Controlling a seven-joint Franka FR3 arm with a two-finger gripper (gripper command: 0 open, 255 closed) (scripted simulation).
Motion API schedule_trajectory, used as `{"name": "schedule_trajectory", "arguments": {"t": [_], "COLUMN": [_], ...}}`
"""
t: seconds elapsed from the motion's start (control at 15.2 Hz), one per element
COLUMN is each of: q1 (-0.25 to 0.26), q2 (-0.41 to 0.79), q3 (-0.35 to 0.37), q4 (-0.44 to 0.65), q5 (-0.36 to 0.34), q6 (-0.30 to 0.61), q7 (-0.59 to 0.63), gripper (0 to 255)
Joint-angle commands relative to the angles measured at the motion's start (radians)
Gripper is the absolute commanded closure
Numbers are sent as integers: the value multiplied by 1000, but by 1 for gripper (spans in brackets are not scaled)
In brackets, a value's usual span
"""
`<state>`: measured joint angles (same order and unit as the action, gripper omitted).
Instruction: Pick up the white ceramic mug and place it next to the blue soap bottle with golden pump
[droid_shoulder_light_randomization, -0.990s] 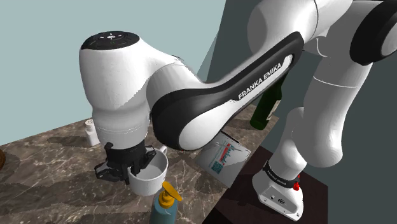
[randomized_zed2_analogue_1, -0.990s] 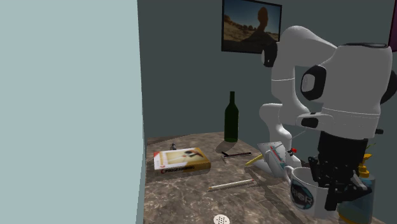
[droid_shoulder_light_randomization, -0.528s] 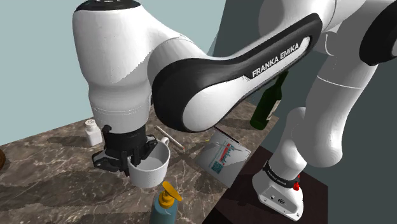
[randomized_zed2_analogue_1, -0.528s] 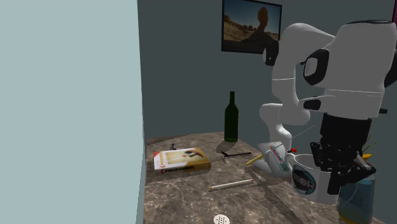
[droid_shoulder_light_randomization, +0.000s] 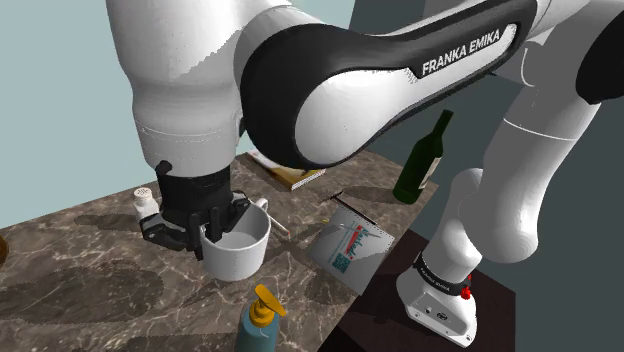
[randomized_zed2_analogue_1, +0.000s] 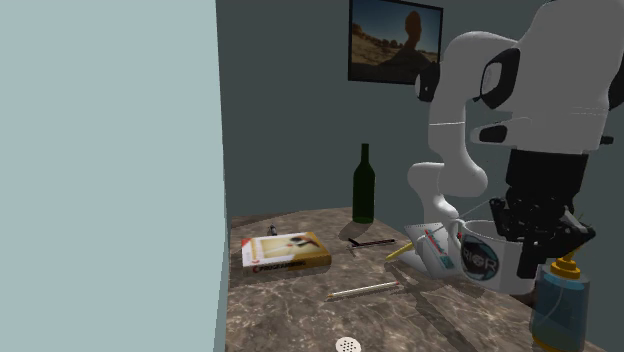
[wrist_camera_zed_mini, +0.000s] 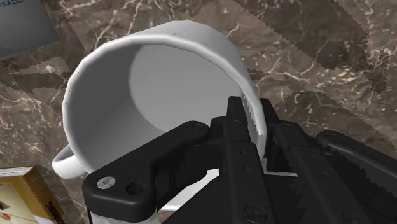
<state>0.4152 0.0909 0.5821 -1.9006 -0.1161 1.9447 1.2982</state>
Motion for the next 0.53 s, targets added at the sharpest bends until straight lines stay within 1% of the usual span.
{"name": "schedule_trajectory", "arguments": {"t": [0.0, 0.46], "q1": [1, 0], "q2": [-3, -20], "q3": [1, 2], "q4": [25, 101], "q5": [3, 16], "q6": [-27, -117], "q7": [-2, -15], "gripper": [255, 255]}}
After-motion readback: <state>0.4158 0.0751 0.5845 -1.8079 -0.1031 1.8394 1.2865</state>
